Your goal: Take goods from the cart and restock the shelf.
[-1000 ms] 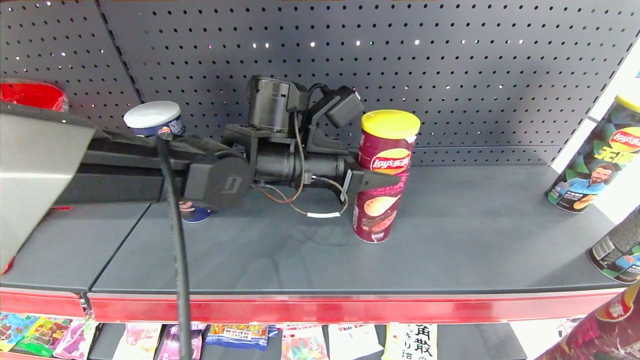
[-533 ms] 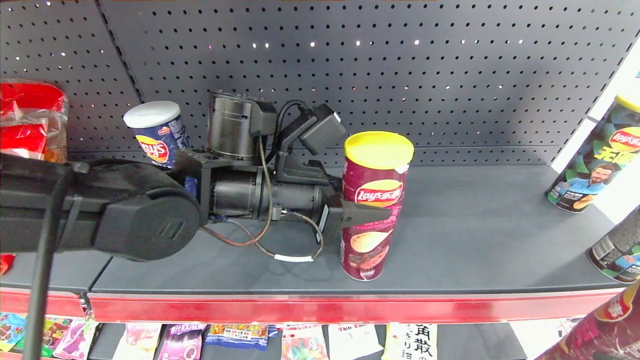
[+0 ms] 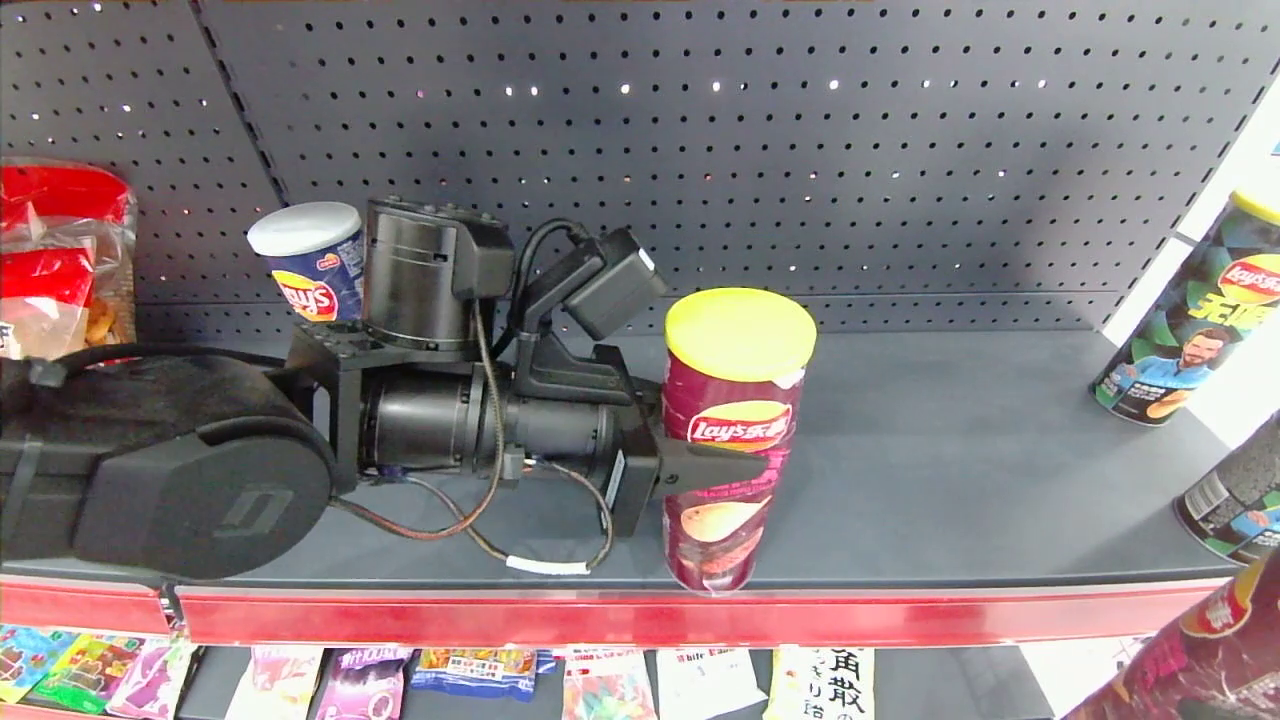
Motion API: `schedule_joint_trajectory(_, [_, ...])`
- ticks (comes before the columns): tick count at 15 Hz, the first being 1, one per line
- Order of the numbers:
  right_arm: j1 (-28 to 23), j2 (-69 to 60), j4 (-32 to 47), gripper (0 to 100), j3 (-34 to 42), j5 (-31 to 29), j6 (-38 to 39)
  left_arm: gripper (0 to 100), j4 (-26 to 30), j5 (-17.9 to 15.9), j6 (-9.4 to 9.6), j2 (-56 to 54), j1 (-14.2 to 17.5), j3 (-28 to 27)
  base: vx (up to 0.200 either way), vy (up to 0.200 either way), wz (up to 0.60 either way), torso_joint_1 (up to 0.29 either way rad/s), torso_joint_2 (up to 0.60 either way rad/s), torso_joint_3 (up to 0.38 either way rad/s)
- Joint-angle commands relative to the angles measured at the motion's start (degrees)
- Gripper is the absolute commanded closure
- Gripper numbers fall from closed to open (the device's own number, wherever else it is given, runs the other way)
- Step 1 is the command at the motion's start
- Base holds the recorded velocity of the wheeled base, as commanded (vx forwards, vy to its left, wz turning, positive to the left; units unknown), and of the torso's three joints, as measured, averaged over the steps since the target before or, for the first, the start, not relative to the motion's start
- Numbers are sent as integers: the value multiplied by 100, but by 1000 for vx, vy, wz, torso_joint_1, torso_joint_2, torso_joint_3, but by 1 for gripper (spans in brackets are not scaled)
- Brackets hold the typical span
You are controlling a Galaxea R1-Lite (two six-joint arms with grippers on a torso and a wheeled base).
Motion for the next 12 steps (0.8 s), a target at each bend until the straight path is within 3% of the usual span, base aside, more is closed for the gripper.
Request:
schedule_joint_trajectory(1, [1,19,11,100,1,1,-1,100,-14,2,15,-5,-10,35,0,0,0,0,0,0])
schedule_joint_trajectory(2, [1,19,2,100,-8,1,-1,100,-32,2,15,4,-10,35,0,0,0,0,0,0])
schedule_joint_trajectory(3, [1,19,2,100,-8,1,-1,0,-128,19,15,57,-10,43,0,0,0,0,0,0])
schedule_joint_trajectory(7, [1,265,-24,100,-228,1,-1,0,-199,37,-12,22,17,158,0,0,0,0,0,0])
schedule_joint_trajectory(12, [36,1337,-33,100,-1265,80,-28,0,-427,72,6,-602,456,1256,0,0,0,0,0,0])
